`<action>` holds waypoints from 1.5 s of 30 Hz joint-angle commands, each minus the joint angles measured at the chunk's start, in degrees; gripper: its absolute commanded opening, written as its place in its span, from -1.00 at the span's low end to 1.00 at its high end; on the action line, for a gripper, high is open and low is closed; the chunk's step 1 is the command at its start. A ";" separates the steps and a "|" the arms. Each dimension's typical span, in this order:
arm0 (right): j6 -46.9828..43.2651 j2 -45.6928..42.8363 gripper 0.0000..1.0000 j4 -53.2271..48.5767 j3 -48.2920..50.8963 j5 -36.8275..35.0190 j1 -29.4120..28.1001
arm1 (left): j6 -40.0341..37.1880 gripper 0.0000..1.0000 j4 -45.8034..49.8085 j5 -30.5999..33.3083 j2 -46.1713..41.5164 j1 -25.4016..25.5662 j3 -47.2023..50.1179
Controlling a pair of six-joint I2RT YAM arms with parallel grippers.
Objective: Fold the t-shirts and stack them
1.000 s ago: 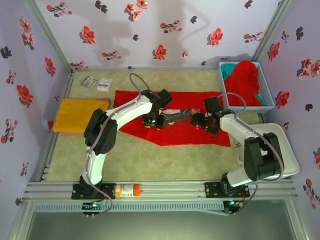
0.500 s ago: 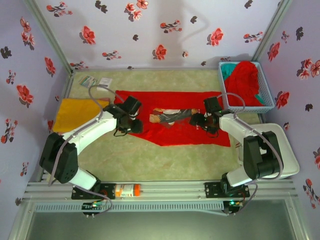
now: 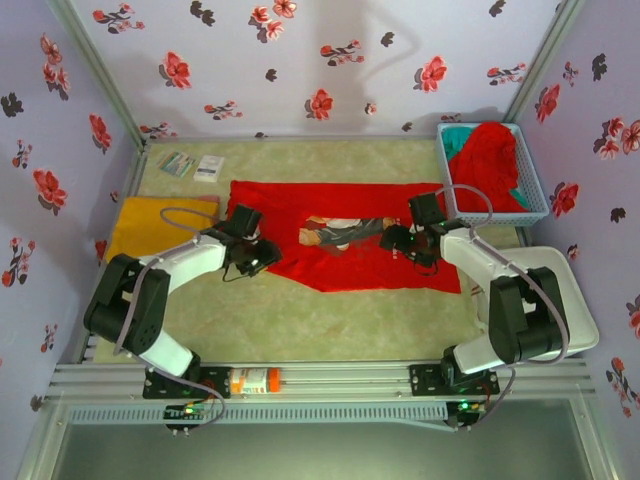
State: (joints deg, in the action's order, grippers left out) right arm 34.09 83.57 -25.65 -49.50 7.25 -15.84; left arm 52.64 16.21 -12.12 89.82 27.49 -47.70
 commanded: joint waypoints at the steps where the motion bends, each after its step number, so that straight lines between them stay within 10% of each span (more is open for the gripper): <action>1: -0.64 -0.97 0.68 -1.97 0.28 -1.62 0.10 | 5.22 -0.19 -7.04 -3.88 1.69 -0.15 0.24; 34: 0.14 -5.50 0.69 -5.82 1.77 -6.79 5.97 | 3.96 -0.31 -5.32 -2.71 3.95 -0.35 -1.03; 45: -2.08 -1.41 0.58 -8.27 -2.15 -9.34 13.99 | 3.28 -0.69 -7.66 -1.86 5.46 -0.42 -3.27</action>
State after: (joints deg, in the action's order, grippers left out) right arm 33.34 80.36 -31.83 -49.28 -0.05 -3.99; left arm 57.52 8.97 -15.00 94.70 27.35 -49.15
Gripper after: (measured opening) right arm 0.798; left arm 0.175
